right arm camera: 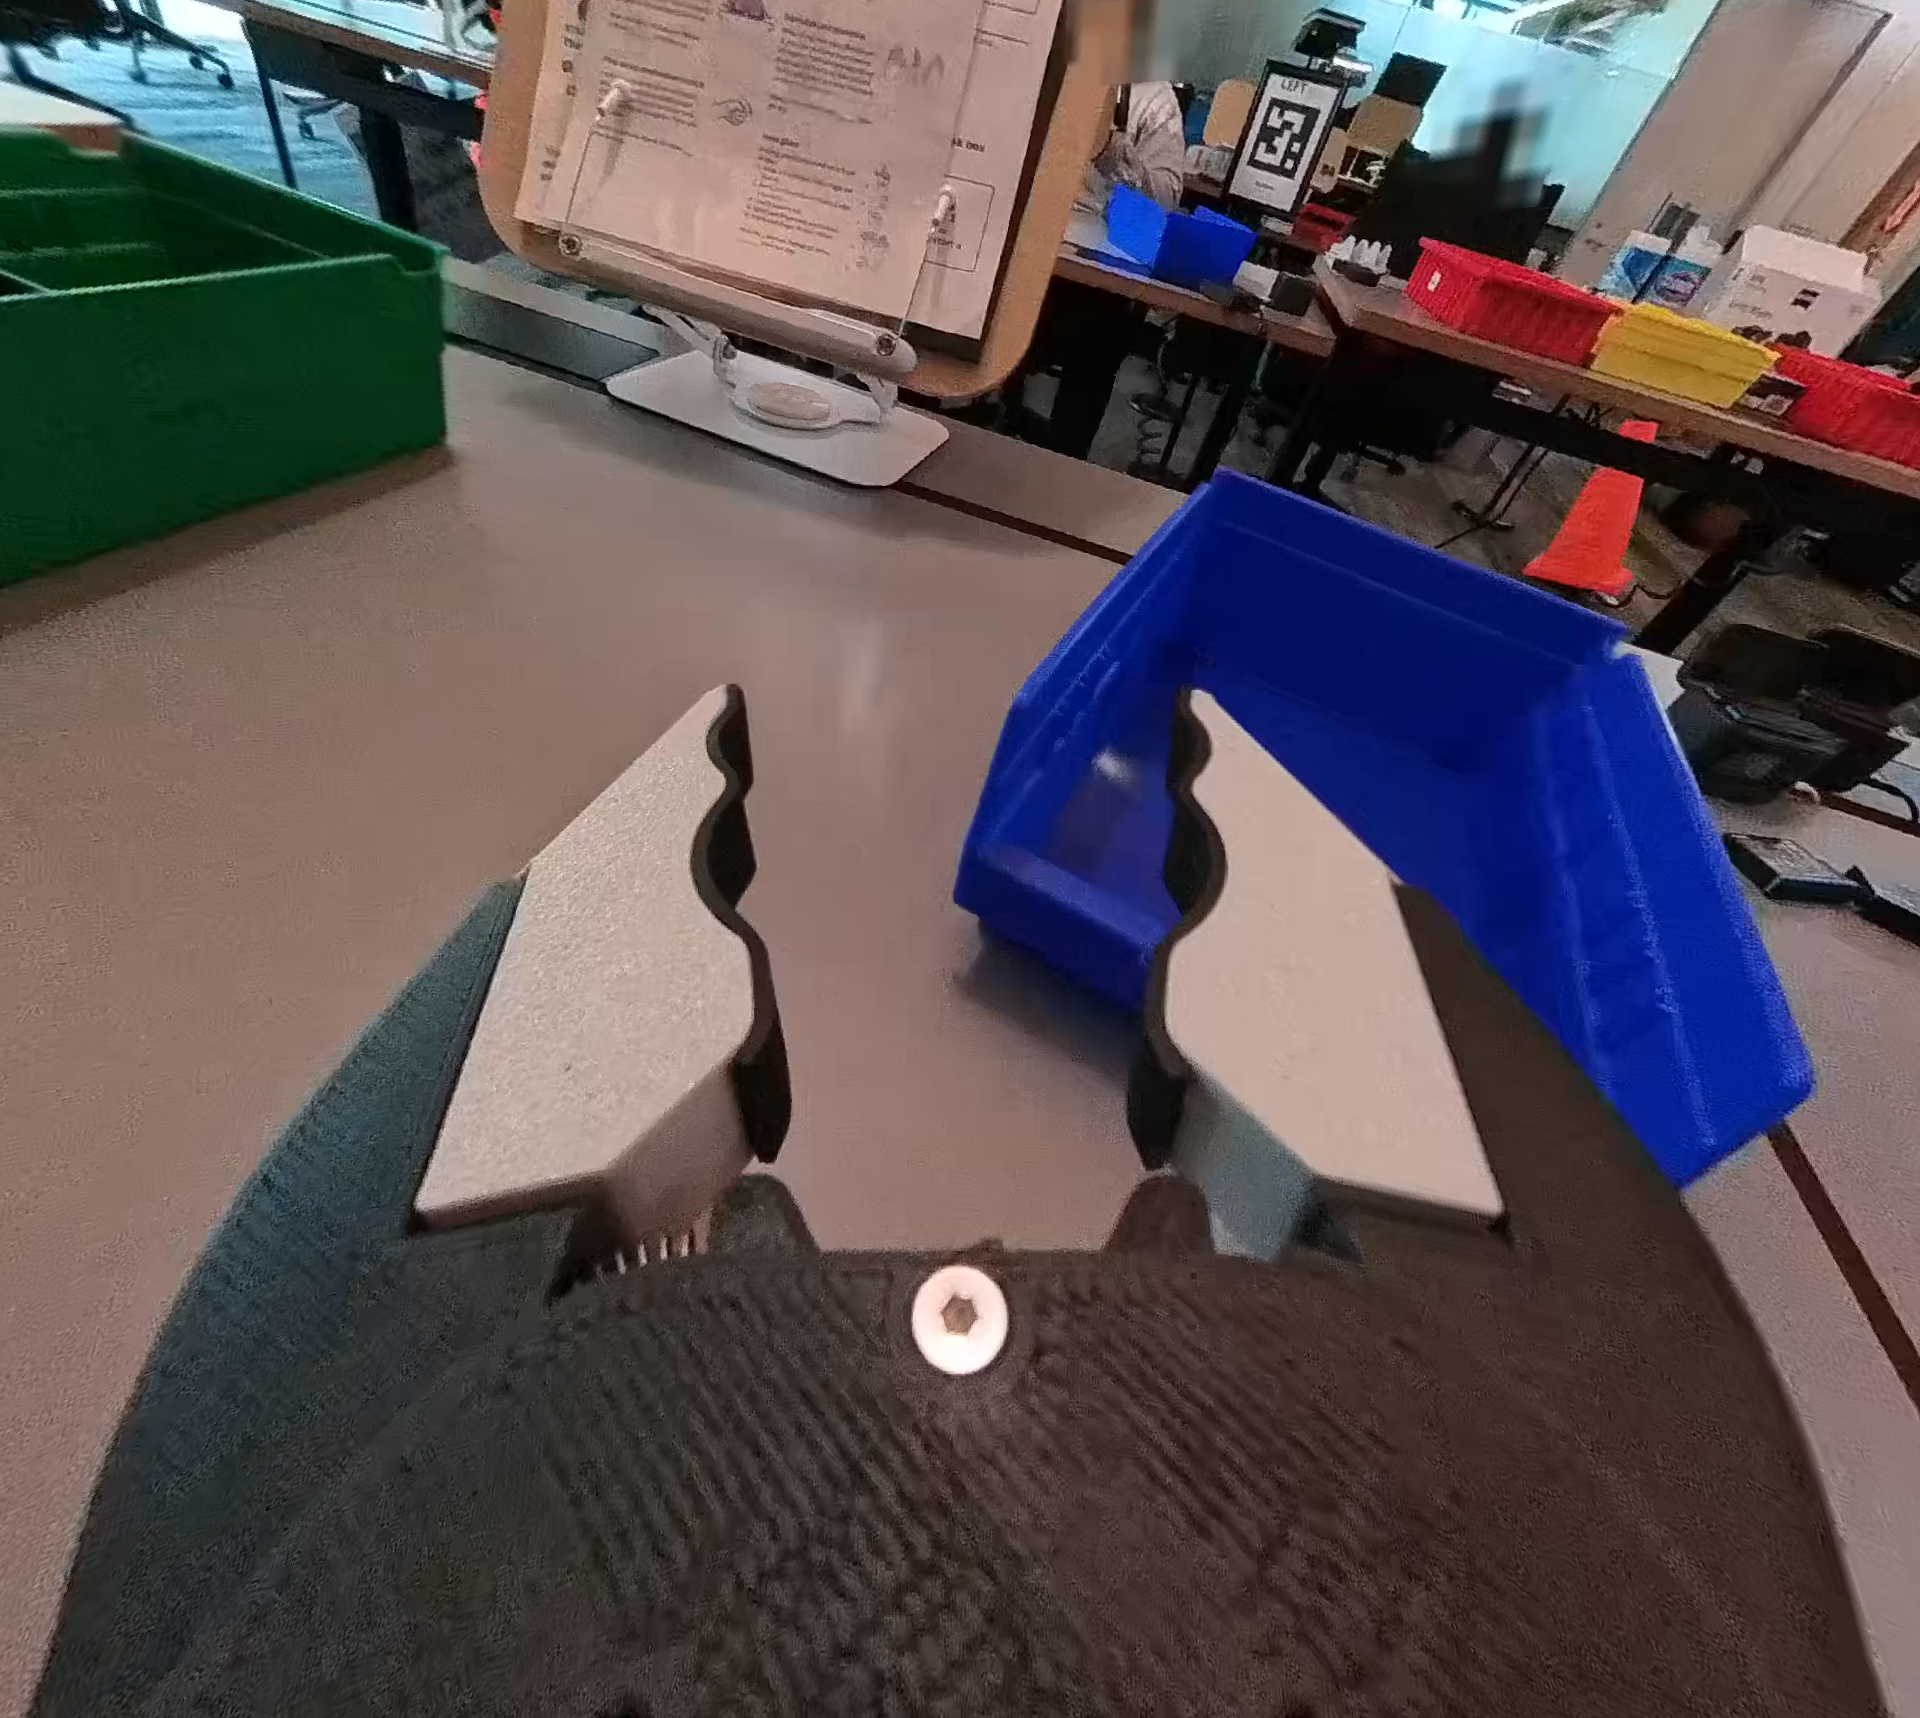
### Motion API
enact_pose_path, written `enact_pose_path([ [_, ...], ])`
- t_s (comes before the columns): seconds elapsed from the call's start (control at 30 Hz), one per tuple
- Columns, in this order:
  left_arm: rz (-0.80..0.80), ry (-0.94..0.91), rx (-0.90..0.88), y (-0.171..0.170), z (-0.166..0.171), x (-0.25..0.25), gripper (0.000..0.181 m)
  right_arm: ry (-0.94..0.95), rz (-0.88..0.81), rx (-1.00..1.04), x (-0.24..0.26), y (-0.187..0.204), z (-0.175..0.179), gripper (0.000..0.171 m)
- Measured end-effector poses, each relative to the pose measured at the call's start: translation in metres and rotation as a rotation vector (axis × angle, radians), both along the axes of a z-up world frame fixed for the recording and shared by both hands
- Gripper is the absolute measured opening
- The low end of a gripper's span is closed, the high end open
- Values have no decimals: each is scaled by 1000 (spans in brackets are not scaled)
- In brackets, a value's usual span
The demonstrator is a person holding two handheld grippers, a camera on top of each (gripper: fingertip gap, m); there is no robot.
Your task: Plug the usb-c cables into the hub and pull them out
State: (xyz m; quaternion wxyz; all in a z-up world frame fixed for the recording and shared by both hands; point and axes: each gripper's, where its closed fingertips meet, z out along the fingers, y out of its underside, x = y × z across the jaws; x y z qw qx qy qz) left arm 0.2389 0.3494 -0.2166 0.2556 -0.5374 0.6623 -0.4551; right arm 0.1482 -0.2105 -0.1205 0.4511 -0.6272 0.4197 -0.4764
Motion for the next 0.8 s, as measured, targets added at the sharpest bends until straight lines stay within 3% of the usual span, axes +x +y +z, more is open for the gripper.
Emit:
enact_pose_path([
  [0.07, 61, -17, 90, 20, 23, -2, 31, 2, -20, 0, -3, -8, 0, 80],
  [0.13, 54, -201, 193, 25, 77, -1, 43, 0, -39, -1, -5, -15, 1, 79],
  [0.2, -62, -363, 262, 4, 128, 5, 32, 3, -52, 5, -5, -20, 0, 78],
  [0.27, -258, -335, 337, -27, 143, 19, 33, 6, -56, 21, -4, -23, -1, 78],
  [0.37, -544, -132, 607, -56, 115, 56, 51, 16, -40, 31, -1, -21, -5, 77],
  [0.47, -762, 33, 947, -61, 76, 96, 68, 53, -9, 3, 2, -14, -13, 77],
  [0.57, -917, 192, 1131, -68, 38, 128, 59, 106, 52, -30, 1, -1, -25, 77],
  [0.67, -1023, 332, 1248, -66, 4, 151, 58, 159, 118, -78, -2, 14, -36, 78],
  [0.8, -1146, 377, 1160, -92, -25, 157, 55, 191, 187, -161, -6, 28, -44, 79],
])
